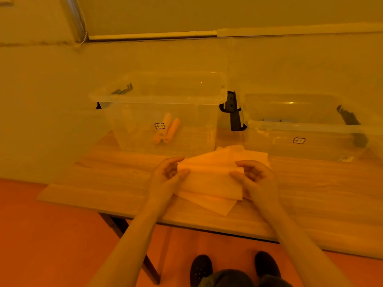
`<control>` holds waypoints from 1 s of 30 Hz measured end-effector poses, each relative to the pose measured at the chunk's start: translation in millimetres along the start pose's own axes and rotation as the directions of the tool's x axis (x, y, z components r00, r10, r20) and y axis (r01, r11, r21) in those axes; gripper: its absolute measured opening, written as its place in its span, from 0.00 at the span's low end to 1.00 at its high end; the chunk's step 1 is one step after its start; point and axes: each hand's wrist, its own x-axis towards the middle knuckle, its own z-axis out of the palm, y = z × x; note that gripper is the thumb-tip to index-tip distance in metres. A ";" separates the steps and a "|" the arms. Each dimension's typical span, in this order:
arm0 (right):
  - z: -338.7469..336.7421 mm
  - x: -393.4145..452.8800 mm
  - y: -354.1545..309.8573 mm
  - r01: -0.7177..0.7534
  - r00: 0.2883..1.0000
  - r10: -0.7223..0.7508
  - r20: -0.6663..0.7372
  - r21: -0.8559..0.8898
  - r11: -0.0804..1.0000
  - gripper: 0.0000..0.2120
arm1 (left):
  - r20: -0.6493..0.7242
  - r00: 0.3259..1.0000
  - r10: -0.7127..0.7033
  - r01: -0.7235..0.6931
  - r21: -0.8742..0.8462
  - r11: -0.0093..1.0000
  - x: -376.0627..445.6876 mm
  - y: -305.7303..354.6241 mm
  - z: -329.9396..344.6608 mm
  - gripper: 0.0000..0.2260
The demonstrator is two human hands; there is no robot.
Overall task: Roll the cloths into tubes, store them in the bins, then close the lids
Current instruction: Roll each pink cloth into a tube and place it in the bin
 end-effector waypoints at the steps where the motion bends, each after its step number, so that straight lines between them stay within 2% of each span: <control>1: -0.6 -0.9 0.0 0.006 1.000 -0.006 0.011 0.008 1.000 0.14 | -0.006 1.000 0.000 0.000 -0.007 1.000 -0.6 0.5 0.3 0.13; 4: -2.1 -2.8 0.7 0.013 0.998 -0.012 0.055 -0.018 1.000 0.15 | -0.007 1.000 -0.014 0.014 0.008 1.000 -1.6 -0.9 -1.4 0.11; 12: -1.2 -5.4 -0.7 0.015 1.000 -0.014 0.024 -0.055 0.998 0.13 | 0.021 0.999 -0.040 0.040 0.014 0.999 -2.9 0.6 -1.9 0.12; 17: -2.7 -6.0 0.6 0.027 0.998 -0.026 0.054 -0.014 1.000 0.12 | -0.009 0.999 -0.041 0.042 0.109 0.993 -3.5 -1.3 -1.9 0.05; 25: -4.8 -4.0 5.1 0.031 0.999 -0.028 0.041 -0.084 0.996 0.11 | 0.060 0.998 -0.034 0.031 0.045 0.999 -3.7 0.0 -2.2 0.14; 30: -2.8 -6.5 0.4 0.024 0.999 -0.020 0.045 -0.084 0.996 0.14 | 0.016 0.999 -0.034 0.033 0.078 0.996 -4.3 0.4 -0.3 0.10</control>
